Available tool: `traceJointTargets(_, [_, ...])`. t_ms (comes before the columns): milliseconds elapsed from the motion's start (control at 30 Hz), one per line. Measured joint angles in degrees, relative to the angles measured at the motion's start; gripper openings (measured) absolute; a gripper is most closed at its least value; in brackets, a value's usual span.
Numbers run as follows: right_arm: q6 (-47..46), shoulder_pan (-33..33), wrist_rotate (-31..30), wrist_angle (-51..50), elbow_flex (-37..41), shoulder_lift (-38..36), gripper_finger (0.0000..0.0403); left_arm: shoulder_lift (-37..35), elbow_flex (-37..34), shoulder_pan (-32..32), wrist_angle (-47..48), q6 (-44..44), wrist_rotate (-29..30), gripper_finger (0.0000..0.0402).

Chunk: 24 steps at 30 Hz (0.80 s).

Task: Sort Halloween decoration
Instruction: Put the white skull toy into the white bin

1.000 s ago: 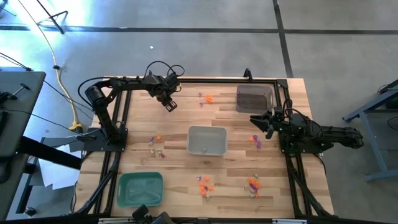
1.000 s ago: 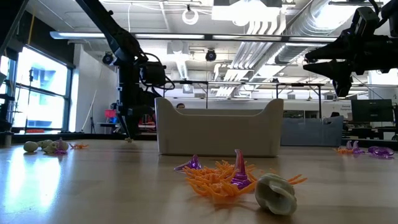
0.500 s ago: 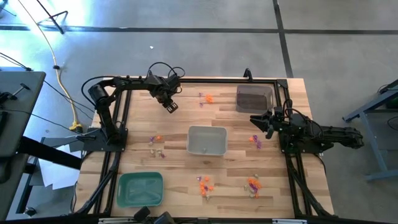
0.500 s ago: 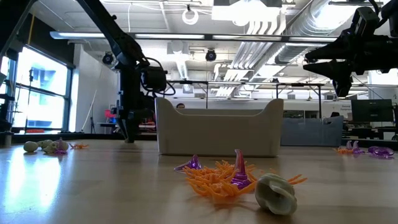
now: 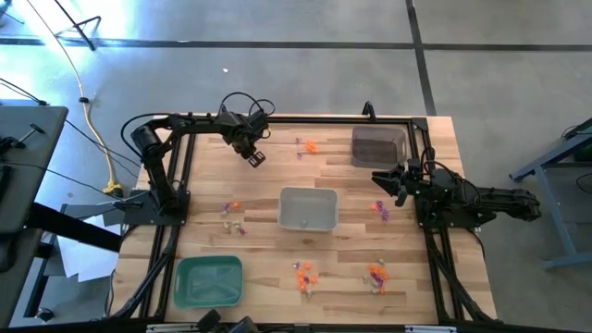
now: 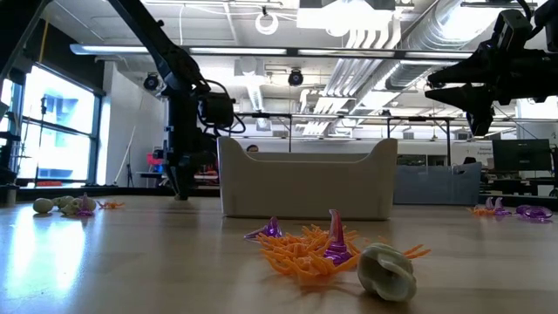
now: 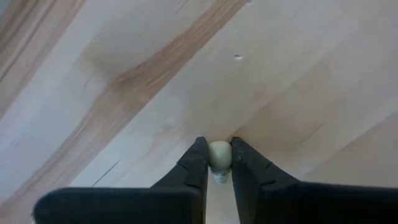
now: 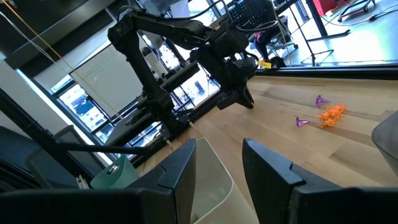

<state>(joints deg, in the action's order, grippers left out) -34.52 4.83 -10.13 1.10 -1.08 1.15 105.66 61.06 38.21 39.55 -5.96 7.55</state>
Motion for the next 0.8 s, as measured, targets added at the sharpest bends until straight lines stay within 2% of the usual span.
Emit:
traceJointTargets(500, [0.0,0.0,0.0,0.0,0.0,0.0,0.0126,-6.6,-0.3,-1.8,4.4,-1.0,0.2,0.0031])
traceJointTargets(800, [0.0,0.0,0.0,0.0,0.0,0.0,0.0126,-15.1,-0.2,-6.7,3.0,-3.0,-6.1,0.0033])
